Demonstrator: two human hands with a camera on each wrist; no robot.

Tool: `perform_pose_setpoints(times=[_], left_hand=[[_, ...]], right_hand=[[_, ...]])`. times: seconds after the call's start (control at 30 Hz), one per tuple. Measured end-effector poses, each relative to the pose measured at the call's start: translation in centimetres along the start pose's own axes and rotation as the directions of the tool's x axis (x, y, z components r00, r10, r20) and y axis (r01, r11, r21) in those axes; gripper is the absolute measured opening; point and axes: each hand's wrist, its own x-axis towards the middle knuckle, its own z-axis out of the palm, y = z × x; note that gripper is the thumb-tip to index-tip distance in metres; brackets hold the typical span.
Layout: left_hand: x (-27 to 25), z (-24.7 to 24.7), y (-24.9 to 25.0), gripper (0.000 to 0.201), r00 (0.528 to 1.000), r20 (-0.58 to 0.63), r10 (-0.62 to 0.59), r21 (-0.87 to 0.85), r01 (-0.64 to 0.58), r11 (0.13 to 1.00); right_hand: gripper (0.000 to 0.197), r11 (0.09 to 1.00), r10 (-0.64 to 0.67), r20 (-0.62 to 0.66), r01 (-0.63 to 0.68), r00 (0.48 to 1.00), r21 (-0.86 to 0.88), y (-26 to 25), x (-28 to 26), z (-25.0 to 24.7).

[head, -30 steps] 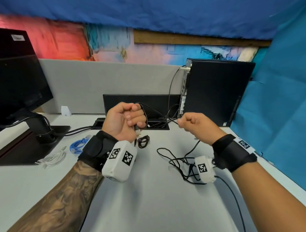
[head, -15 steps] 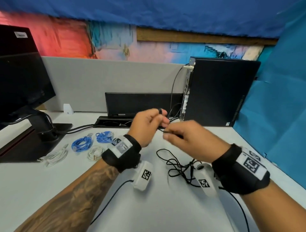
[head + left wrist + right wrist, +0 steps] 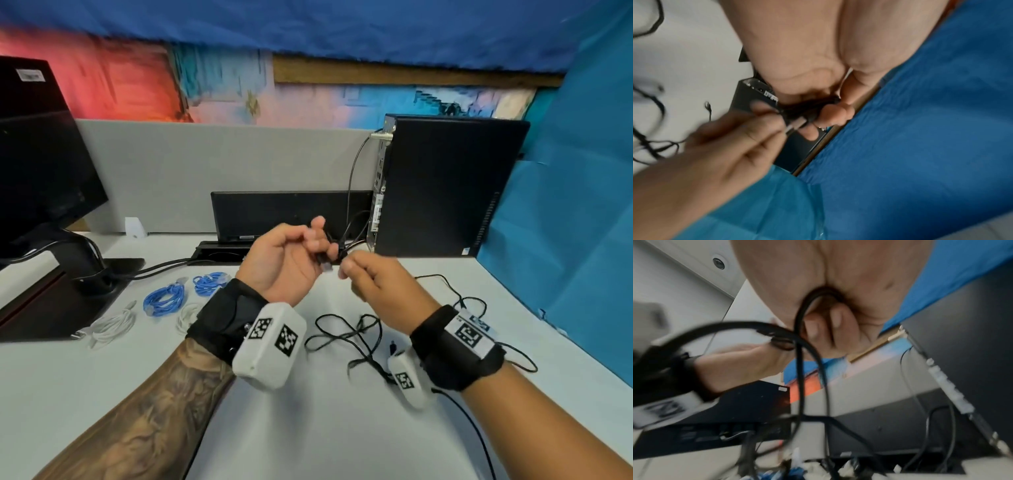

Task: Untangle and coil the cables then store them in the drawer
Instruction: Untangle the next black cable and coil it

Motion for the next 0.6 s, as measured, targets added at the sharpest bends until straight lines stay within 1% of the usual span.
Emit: perform_pose_setpoints(times=[0.07, 0.17, 0.2, 0.27, 0.33, 0.37, 0.4, 0.43, 0.47, 0.5, 0.53, 0.57, 0.6], left_hand=[[0.2, -0.3, -0.1, 0.029, 0.992, -0.074, 0.103, -0.015, -0.105, 0.994], [0.8, -1.0, -0.2, 0.027, 0.962, -0.153, 0.228, 0.071, -0.219, 0.973], [1.1, -1.2, 0.0, 0.025, 0.951, -0.171, 0.258, 0.081, -0.248, 0.965], [1.8, -1.6, 0.8, 0.026, 0.928, -0.213, 0.307, 0.036, -0.306, 0.951], [2.7, -2.0, 1.5, 0.029, 0.911, -0.247, 0.330, -0.008, -0.342, 0.940], [3.0, -1.9, 1.5, 0.028, 0.904, -0.239, 0.355, 0.032, -0.358, 0.933], [3.3, -1.8, 1.5, 0.024, 0.892, -0.216, 0.397, 0.135, -0.375, 0.917], [3.5, -1.7, 1.5, 0.021, 0.875, -0.176, 0.451, 0.302, -0.388, 0.871], [3.6, -1.8, 1.3, 0.020, 0.857, -0.115, 0.502, 0.509, -0.383, 0.771], [3.7, -1.9, 1.1, 0.020, 0.854, -0.025, 0.520, 0.699, -0.357, 0.619], [3.7, -2.2, 1.1, 0.020, 0.869, 0.077, 0.488, 0.834, -0.324, 0.446], [3.8, -2.5, 1.1, 0.019, 0.896, 0.159, 0.414, 0.907, -0.298, 0.297], [3.7, -2.5, 1.3, 0.021, 0.923, 0.203, 0.325, 0.936, -0.281, 0.211]], right_hand=[[0.025, 0.999, 0.022, 0.049, -0.025, 0.999, 0.045, -0.4, -0.1, 1.0], [0.026, 0.999, 0.024, 0.098, -0.028, 0.995, 0.040, -1.5, 0.3, 1.1], [0.027, 0.999, 0.031, 0.123, -0.034, 0.992, 0.021, -1.9, 0.5, 1.0], [0.032, 0.999, 0.048, 0.186, -0.046, 0.981, -0.017, -2.4, 0.9, 0.8], [0.037, 0.998, 0.027, 0.242, -0.012, 0.970, -0.065, -2.7, 1.2, 0.8], [0.040, 0.995, 0.006, 0.269, 0.021, 0.963, -0.099, -2.9, 1.3, 0.7], [0.041, 0.989, -0.012, 0.293, 0.054, 0.956, -0.138, -3.1, 1.5, 0.5], [0.040, 0.981, -0.025, 0.307, 0.082, 0.951, -0.175, -3.4, 1.8, 0.2], [0.037, 0.975, -0.036, 0.304, 0.101, 0.952, -0.198, -3.7, 2.2, -0.4], [0.033, 0.974, -0.050, 0.284, 0.109, 0.958, -0.198, -3.8, 2.7, -1.2], [0.028, 0.979, -0.064, 0.247, 0.109, 0.967, -0.170, -4.0, 3.3, -2.0], [0.023, 0.987, -0.072, 0.203, 0.099, 0.977, -0.127, -4.0, 3.8, -2.9], [0.017, 0.993, -0.070, 0.167, 0.083, 0.983, -0.078, -4.0, 4.3, -3.7]])
